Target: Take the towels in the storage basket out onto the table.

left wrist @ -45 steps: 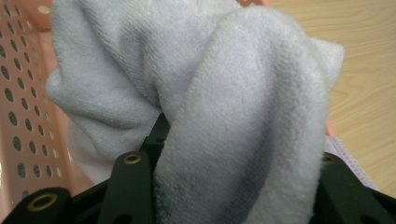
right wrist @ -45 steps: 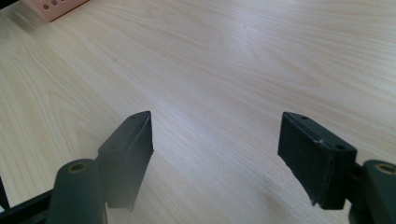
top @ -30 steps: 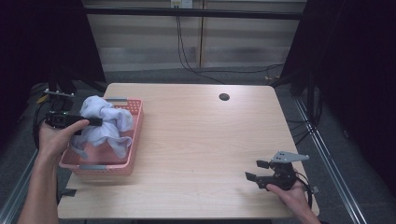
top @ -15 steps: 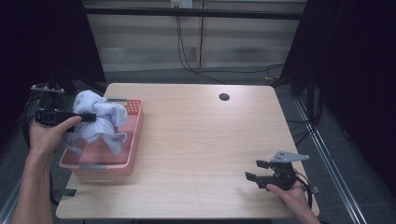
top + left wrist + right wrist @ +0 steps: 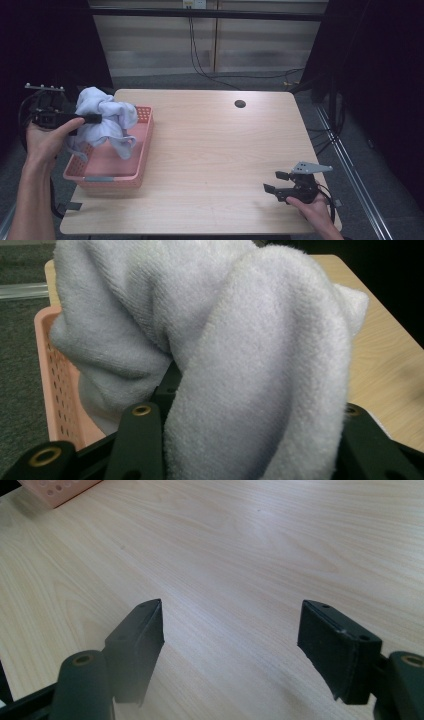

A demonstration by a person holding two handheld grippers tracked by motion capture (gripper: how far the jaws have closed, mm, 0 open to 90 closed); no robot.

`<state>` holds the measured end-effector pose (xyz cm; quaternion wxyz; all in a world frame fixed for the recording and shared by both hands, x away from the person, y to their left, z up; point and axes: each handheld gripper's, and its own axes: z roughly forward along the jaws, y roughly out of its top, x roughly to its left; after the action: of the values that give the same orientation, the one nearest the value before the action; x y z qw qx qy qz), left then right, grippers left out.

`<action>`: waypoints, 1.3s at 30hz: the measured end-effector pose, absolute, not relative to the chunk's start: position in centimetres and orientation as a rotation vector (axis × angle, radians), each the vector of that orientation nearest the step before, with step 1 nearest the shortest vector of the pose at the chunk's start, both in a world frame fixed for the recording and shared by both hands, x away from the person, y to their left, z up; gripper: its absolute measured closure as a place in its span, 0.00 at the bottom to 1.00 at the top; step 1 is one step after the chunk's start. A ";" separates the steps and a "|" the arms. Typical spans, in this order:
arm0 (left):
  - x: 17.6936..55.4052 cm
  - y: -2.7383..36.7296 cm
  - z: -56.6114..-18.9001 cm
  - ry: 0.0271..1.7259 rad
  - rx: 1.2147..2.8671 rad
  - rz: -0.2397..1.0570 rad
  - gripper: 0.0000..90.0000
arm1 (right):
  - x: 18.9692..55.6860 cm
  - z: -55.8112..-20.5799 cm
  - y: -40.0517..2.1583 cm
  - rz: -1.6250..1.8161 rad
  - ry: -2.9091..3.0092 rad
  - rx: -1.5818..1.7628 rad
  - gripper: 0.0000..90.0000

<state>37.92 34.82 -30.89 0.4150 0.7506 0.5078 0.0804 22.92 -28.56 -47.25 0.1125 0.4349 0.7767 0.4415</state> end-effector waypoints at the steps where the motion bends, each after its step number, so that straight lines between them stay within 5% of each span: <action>1: 37.9 34.6 -30.4 1.268 1.891 0.208 0.59 | 22.9 -47.3 -28.6 1.297 2.280 1.276 0.30; 16: 37.5 33.2 -27.1 1.199 1.886 0.252 0.59 | 23.0 -47.2 -28.6 1.298 2.281 1.275 0.30; 39: 38.2 22.1 -27.7 1.008 1.968 0.169 0.59 | 22.9 -47.2 -28.8 1.300 2.278 1.273 0.30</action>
<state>38.24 22.15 -27.67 0.4456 0.7944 0.4070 0.0684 22.93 -28.78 -47.16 0.1129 0.4338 0.7764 0.4429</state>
